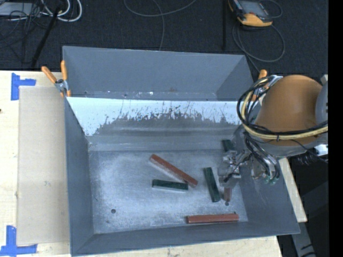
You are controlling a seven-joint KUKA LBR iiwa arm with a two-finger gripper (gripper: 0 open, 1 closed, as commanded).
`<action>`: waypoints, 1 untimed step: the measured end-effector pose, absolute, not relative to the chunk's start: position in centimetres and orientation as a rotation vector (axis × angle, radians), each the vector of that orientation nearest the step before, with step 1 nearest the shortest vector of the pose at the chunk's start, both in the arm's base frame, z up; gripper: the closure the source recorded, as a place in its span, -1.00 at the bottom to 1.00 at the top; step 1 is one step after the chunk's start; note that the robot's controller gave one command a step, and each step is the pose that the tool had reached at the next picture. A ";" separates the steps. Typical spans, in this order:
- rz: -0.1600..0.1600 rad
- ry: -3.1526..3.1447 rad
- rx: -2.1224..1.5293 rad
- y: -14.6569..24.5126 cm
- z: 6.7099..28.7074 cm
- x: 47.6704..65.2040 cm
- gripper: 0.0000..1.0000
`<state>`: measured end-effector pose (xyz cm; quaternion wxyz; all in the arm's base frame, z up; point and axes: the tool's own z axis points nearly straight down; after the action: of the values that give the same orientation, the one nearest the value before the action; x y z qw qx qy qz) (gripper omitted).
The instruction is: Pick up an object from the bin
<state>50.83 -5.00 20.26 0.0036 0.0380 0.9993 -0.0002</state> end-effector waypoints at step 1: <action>-0.001 3.140 0.117 -5.0 19.8 50.7 -1.00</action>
Offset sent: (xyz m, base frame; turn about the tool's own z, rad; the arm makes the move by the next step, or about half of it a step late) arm 0.0000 0.0000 0.0000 0.0000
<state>50.74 -4.99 19.80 -0.0001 0.0372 0.9993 -0.0002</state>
